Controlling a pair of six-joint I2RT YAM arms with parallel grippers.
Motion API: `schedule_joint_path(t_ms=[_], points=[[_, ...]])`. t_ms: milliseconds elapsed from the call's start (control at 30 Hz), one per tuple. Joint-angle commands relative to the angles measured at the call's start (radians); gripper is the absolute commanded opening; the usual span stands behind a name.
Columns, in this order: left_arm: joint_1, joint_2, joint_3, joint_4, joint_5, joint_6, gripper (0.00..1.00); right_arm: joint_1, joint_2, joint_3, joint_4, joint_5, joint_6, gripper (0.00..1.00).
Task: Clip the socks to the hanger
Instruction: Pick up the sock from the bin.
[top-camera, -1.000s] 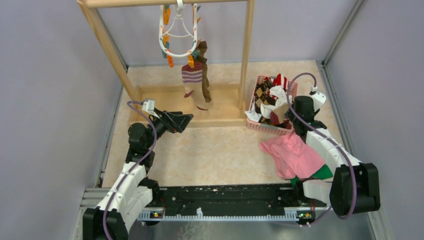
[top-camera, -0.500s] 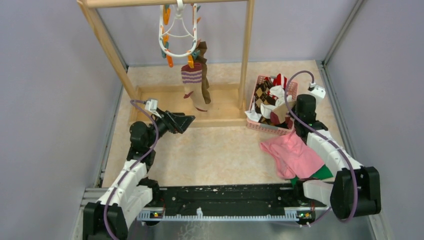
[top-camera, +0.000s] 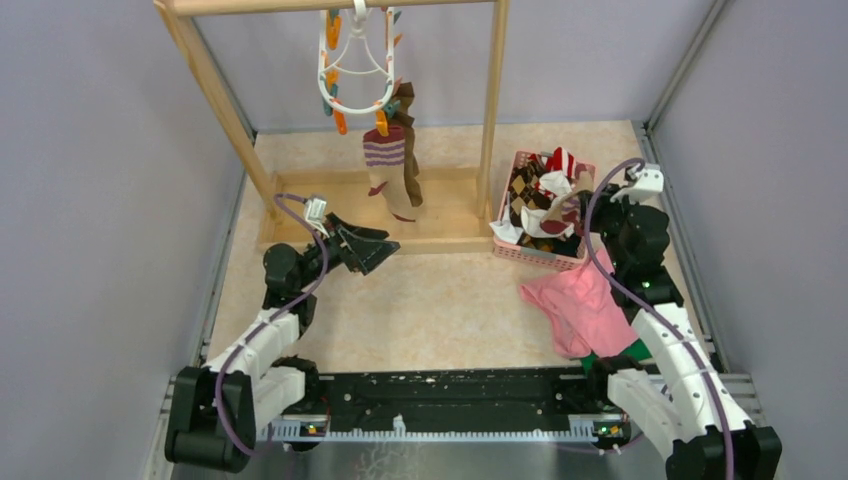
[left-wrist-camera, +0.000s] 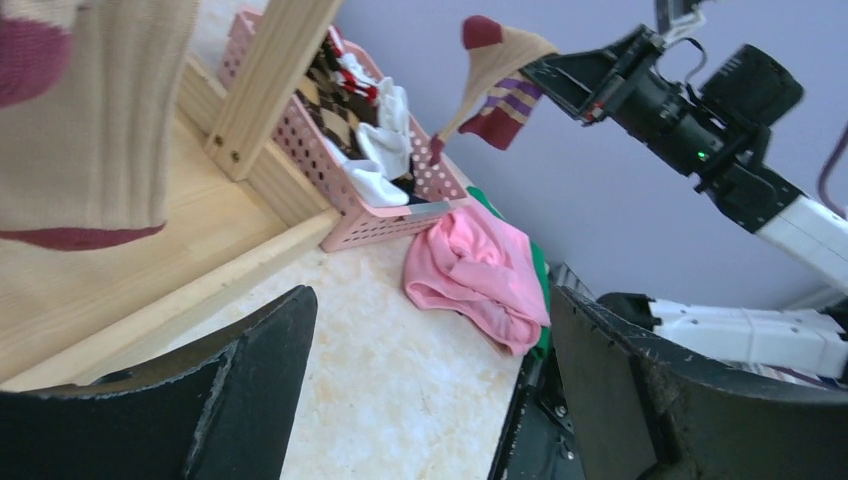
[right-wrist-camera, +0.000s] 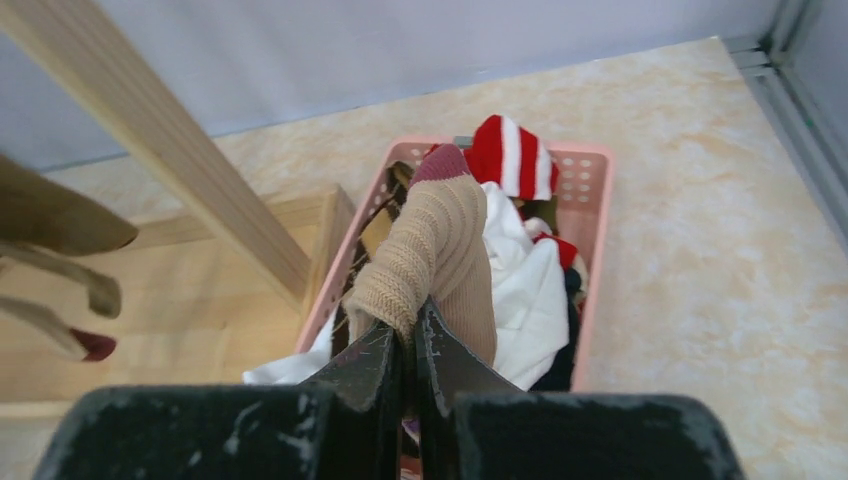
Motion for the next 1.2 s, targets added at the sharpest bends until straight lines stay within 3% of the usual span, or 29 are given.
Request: schedule_joint_path(t_ms=[0, 100, 167, 267, 400, 533, 733, 933, 1167], points=[[-0.035, 0.028, -0.016, 0.257, 0.089, -0.075, 0.9, -0.005, 0.028, 0.088, 0.001, -0.229, -0.018, 0.0], [-0.124, 0.005, -0.023, 0.286, 0.042, -0.012, 0.89, -0.001, 0.055, 0.098, 0.061, -0.368, 0.044, 0.0], [-0.217, -0.017, -0.016, 0.254, -0.008, 0.109, 0.9, 0.02, 0.07, 0.076, 0.16, -0.44, 0.09, 0.0], [-0.337, -0.028, 0.0, 0.227, -0.044, 0.245, 0.91, 0.116, 0.098, 0.063, 0.24, -0.448, 0.094, 0.0], [-0.399, 0.005, 0.008, 0.269, -0.013, 0.297, 0.9, 0.247, 0.17, 0.081, 0.294, -0.435, 0.102, 0.0], [-0.429, 0.078, 0.017, 0.323, -0.009, 0.278, 0.82, 0.338, 0.28, 0.103, 0.357, -0.436, 0.175, 0.0], [-0.439, 0.172, -0.007, 0.441, -0.095, 0.141, 0.79, 0.44, 0.376, 0.118, 0.449, -0.435, 0.238, 0.0], [-0.438, 0.145, -0.029, 0.284, -0.275, 0.089, 0.81, 0.458, 0.417, 0.117, 0.528, -0.429, 0.336, 0.0], [-0.439, 0.173, -0.018, 0.266, -0.312, 0.016, 0.79, 0.467, 0.46, 0.13, 0.559, -0.441, 0.394, 0.0]])
